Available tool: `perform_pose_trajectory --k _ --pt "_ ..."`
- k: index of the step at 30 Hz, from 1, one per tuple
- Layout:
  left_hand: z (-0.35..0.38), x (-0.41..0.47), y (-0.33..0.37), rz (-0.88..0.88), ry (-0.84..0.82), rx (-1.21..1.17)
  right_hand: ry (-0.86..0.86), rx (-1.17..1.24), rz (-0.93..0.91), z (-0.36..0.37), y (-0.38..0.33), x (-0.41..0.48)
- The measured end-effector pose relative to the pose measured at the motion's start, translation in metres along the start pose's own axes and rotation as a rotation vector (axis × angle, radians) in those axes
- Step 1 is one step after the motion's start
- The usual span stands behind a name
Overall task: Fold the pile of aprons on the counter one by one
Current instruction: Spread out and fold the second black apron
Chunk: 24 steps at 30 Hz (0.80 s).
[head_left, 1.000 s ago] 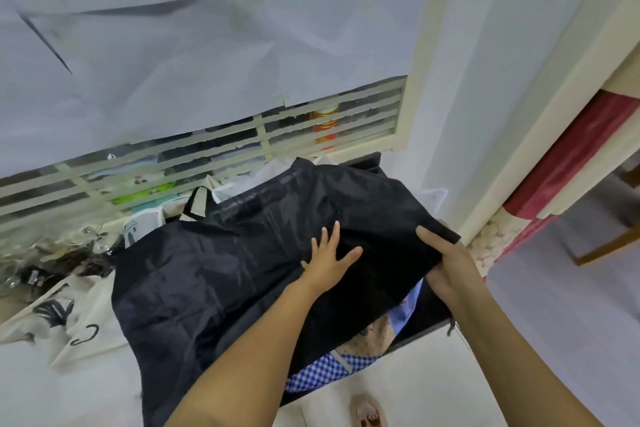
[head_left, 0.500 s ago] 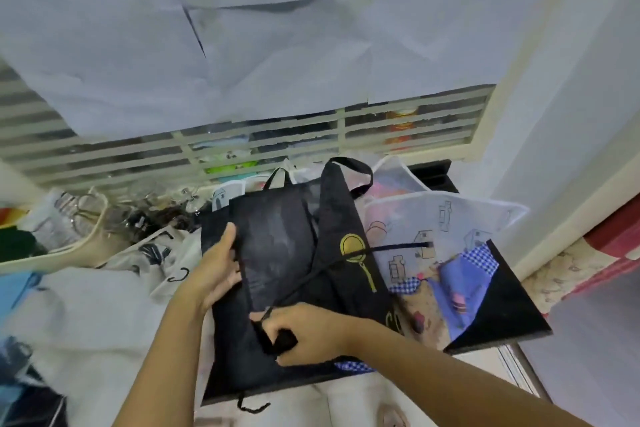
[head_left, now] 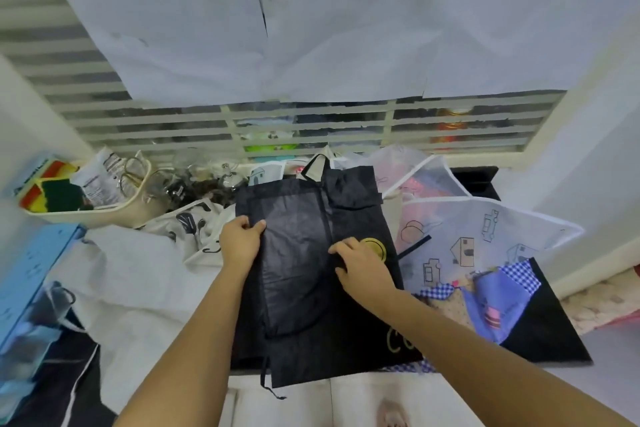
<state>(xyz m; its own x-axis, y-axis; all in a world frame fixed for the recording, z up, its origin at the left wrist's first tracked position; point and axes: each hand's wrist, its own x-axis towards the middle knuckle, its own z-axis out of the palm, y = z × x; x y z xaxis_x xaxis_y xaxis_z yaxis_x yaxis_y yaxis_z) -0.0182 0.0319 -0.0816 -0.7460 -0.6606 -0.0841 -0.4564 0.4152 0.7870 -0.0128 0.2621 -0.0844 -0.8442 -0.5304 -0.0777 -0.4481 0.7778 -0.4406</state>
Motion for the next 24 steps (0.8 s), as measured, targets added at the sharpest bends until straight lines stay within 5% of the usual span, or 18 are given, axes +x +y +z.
perform_pose_trajectory --k 5,11,18,21,24 --pt "-0.005 0.021 0.008 0.158 -0.014 0.047 -0.349 -0.116 -0.323 0.002 0.000 0.014" --pt "-0.008 0.034 0.015 0.051 -0.147 0.006 -0.533 -0.335 -0.338 0.006 -0.014 0.035" --pt "-0.012 0.055 0.013 -0.023 -0.127 -0.070 -0.372 -0.137 -0.607 -0.001 -0.046 0.024" --pt "-0.012 0.063 0.015 -0.018 -0.089 -0.084 -0.381 0.016 -0.523 -0.001 -0.044 0.027" --pt "-0.012 0.075 0.014 -0.001 -0.062 -0.044 -0.129 0.165 -0.368 -0.011 -0.022 0.043"
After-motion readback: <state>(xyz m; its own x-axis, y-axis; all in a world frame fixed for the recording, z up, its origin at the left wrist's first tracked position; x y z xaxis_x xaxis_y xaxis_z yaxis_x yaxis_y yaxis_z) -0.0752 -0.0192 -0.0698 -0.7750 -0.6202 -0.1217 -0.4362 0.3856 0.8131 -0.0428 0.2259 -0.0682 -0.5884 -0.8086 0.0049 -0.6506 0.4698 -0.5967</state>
